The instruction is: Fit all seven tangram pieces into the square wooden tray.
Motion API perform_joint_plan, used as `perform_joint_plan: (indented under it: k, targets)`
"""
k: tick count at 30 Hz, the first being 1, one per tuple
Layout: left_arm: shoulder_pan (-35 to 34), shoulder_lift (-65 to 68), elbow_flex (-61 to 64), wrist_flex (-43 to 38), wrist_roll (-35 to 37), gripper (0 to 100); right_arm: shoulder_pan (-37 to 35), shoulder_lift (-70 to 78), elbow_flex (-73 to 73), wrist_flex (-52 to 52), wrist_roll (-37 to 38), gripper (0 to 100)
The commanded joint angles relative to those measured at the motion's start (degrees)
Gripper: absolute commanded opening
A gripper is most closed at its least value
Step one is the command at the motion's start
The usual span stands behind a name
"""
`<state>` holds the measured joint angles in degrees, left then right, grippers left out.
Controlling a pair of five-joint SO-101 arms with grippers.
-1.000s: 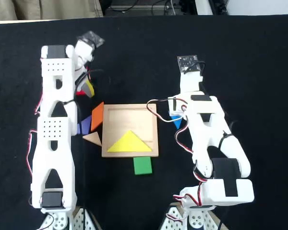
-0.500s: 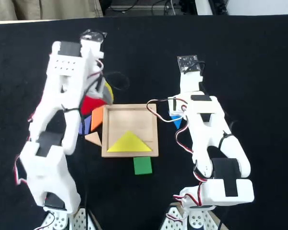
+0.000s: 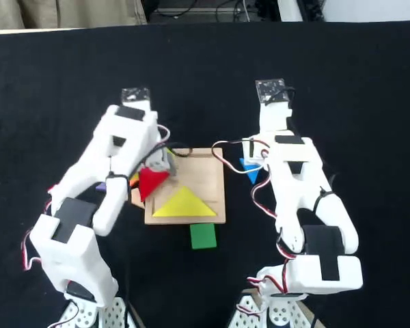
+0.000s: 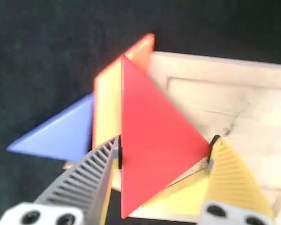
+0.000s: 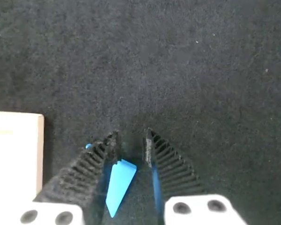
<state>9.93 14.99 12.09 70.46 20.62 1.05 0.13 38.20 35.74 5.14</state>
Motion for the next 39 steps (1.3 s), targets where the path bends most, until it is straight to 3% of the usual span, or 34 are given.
perform_joint_plan:
  k: [1,19,24,29,33,39]
  targets:
    - [4.09,-3.43,1.63,-5.36,0.53,25,0.26,-0.31,-0.57,-0.79,0.44,8.8]
    - [5.76,-2.99,1.98,-7.21,2.46,26,0.26,-0.31,-0.57,-0.79,0.44,8.8]
    - [6.02,-3.43,2.33,-7.03,4.13,35,0.26,-0.31,-0.57,-0.79,0.44,8.8]
    - [6.11,-3.52,2.95,-6.95,3.87,36,0.26,-0.31,-0.57,-0.79,0.44,8.8]
    - [5.58,-3.6,2.15,-4.13,3.25,36,0.26,-0.31,-0.57,-0.79,0.44,8.8]
    - [-0.13,-6.77,-0.66,3.78,-3.6,36,0.26,-0.31,-0.57,-0.79,0.44,8.6]
